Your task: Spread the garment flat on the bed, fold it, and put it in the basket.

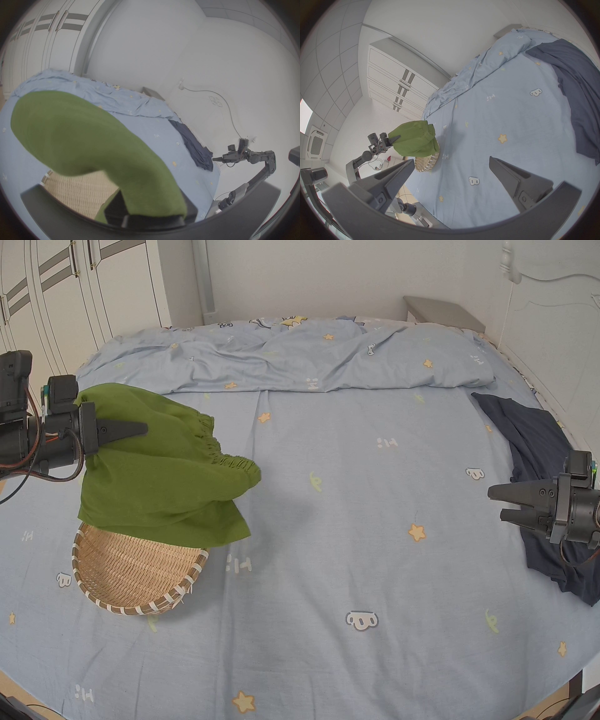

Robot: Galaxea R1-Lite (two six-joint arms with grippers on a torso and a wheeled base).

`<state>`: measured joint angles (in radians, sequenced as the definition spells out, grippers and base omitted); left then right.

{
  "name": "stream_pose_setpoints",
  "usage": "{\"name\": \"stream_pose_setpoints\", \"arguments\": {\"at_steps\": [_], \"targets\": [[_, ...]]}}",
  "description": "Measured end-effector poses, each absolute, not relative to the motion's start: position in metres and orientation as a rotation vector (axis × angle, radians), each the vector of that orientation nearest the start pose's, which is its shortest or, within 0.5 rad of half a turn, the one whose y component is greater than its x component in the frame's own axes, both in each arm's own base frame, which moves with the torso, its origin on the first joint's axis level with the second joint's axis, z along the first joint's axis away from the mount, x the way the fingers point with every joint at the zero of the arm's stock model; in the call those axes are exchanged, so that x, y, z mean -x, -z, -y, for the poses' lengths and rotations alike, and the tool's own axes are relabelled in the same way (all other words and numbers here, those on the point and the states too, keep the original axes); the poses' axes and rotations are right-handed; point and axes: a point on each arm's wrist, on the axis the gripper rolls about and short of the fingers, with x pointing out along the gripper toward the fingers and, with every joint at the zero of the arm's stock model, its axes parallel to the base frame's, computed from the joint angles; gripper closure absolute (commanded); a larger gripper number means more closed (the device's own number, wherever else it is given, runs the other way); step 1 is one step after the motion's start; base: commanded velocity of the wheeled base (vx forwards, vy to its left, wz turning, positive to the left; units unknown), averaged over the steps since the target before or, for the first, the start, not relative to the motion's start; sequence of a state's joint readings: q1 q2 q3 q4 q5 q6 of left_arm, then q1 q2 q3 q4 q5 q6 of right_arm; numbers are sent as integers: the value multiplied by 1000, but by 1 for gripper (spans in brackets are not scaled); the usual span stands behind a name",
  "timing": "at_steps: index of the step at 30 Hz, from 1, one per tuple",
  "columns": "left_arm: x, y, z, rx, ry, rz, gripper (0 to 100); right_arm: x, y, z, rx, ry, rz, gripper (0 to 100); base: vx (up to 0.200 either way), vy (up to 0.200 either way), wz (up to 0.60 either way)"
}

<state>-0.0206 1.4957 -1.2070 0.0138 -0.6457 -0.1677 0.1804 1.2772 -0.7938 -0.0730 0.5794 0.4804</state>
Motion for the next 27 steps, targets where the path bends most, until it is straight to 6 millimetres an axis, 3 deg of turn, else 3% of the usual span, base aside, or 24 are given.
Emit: {"name": "stream_pose_setpoints", "arguments": {"at_steps": [16,27], "targets": [[-276,-199,-46,429,356,-611,100,-184,-233,-50,-527,-659,-592,0,0,0,0],[-304,-145,-60,368,82,-775,100,-178,-235,-53,-520,-679,-597,0,0,0,0]]}}
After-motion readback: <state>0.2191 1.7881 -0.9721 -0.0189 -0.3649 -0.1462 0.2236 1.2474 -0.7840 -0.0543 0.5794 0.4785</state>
